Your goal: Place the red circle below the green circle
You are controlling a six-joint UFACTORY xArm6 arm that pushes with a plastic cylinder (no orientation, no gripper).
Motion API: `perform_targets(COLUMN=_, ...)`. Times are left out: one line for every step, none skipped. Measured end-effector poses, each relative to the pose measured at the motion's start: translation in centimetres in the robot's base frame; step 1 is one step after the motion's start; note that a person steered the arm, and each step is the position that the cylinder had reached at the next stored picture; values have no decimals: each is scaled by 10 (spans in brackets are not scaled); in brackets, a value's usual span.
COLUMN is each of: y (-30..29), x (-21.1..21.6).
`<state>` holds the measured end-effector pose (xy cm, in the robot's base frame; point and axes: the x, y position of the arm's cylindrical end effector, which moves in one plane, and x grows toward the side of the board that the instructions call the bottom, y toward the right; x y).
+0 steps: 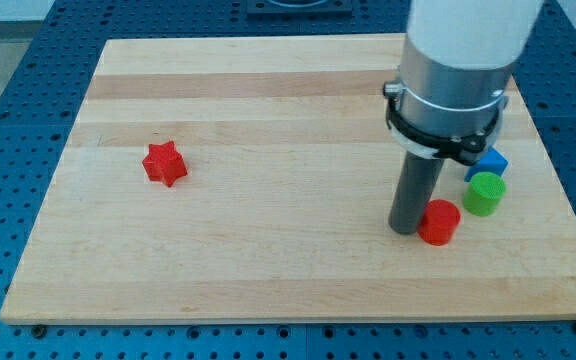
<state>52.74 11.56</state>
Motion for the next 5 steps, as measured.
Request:
perform_targets(y=15, x=0)
perform_targets(y=23, x=0)
perform_targets(y=32, x=1)
perform_targets(y=43, x=2)
perform_targets(y=51, x=3)
